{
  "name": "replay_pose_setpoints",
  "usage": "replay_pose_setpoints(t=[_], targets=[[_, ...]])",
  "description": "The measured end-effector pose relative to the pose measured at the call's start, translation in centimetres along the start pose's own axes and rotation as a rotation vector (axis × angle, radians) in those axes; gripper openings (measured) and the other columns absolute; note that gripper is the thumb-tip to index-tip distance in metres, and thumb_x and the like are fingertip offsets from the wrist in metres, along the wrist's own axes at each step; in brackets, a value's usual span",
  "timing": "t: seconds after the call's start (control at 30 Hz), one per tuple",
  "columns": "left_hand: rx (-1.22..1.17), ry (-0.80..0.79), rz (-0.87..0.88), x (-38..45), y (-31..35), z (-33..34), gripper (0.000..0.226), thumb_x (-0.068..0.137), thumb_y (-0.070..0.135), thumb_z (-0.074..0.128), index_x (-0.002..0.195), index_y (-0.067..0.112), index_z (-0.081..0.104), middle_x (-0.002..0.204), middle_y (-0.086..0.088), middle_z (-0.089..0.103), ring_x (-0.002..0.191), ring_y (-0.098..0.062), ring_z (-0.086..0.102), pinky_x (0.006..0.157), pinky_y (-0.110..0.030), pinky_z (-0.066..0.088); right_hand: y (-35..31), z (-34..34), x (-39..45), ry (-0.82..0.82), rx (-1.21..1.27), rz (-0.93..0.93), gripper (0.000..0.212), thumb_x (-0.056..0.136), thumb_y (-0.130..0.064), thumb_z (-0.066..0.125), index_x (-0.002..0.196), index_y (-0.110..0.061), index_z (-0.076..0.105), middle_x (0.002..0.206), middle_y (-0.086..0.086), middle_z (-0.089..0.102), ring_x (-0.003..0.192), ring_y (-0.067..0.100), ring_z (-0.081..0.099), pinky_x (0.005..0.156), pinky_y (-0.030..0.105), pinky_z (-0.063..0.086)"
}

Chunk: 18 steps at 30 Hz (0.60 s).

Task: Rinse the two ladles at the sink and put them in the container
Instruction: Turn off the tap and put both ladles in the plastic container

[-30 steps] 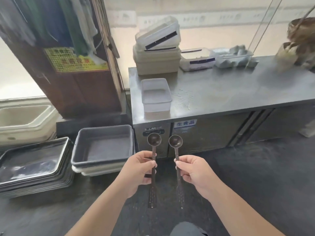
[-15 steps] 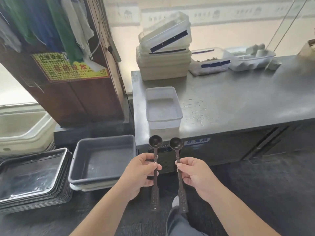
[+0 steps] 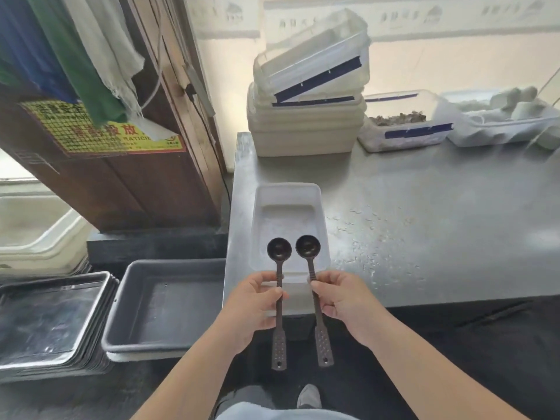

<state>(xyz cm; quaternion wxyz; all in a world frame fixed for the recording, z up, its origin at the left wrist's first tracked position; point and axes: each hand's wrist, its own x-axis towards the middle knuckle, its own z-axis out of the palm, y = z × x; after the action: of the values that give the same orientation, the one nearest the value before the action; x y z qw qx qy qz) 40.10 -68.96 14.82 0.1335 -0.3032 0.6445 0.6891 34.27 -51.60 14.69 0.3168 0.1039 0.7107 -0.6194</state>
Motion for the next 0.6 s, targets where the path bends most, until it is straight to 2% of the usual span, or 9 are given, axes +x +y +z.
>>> replay_pose_setpoints(t=[0.1, 0.23, 0.37, 0.5, 0.6], targets=[[-0.008, 0.01, -0.011, 2.2, 1.5, 0.2, 0.019, 0.09, 0.013, 0.065, 0.101, 0.028, 0.066, 0.087, -0.003, 0.075, 0.084, -0.017, 0.069, 0.047, -0.021, 0.054, -1.0, -0.1, 2.3, 0.001, 0.045, 0.002, 0.005, 0.086, -0.016, 0.072, 0.084, -0.019, 0.076, 0.084, 0.004, 0.074, 0.079, 0.02, 0.069, 0.075, 0.033, 0.061], [-0.026, -0.05, 0.001, 5.2, 3.2, -0.3, 0.019, 0.093, 0.011, 0.06, 0.105, 0.024, 0.064, 0.083, -0.003, 0.076, 0.079, -0.017, 0.067, 0.054, -0.025, 0.055, -2.4, 0.1, 5.1, 0.015, 0.07, 0.007, 0.007, 0.087, -0.013, 0.069, 0.086, -0.016, 0.075, 0.069, -0.002, 0.068, 0.059, 0.01, 0.06, 0.057, 0.022, 0.051], [0.025, -0.074, 0.0, 9.6, 5.2, -1.0, 0.02, 0.092, 0.012, 0.061, 0.105, 0.027, 0.064, 0.083, -0.001, 0.076, 0.084, -0.021, 0.068, 0.067, -0.035, 0.059, -4.5, 0.4, 8.1, 0.075, 0.058, 0.032, 0.007, 0.09, -0.013, 0.066, 0.091, -0.014, 0.073, 0.071, -0.001, 0.069, 0.058, 0.008, 0.062, 0.056, 0.019, 0.051], [-0.01, -0.096, -0.005, 14.3, 6.6, -1.5, 0.02, 0.09, 0.011, 0.061, 0.1, 0.028, 0.066, 0.08, -0.001, 0.074, 0.074, -0.017, 0.066, 0.06, -0.03, 0.056, -6.2, 0.9, 11.9, 0.115, 0.044, 0.055, 0.01, 0.092, -0.01, 0.062, 0.091, -0.012, 0.071, 0.073, 0.002, 0.065, 0.059, 0.011, 0.057, 0.059, 0.023, 0.052], [-0.03, -0.095, -0.034, 17.3, 7.0, -1.3, 0.019, 0.09, 0.007, 0.06, 0.099, 0.023, 0.067, 0.08, -0.003, 0.069, 0.071, -0.018, 0.068, 0.063, -0.034, 0.059, -6.5, 1.6, 15.2, 0.16, 0.065, 0.091, 0.016, 0.094, -0.006, 0.056, 0.087, -0.013, 0.069, 0.068, -0.001, 0.065, 0.055, 0.01, 0.057, 0.06, 0.025, 0.051]])
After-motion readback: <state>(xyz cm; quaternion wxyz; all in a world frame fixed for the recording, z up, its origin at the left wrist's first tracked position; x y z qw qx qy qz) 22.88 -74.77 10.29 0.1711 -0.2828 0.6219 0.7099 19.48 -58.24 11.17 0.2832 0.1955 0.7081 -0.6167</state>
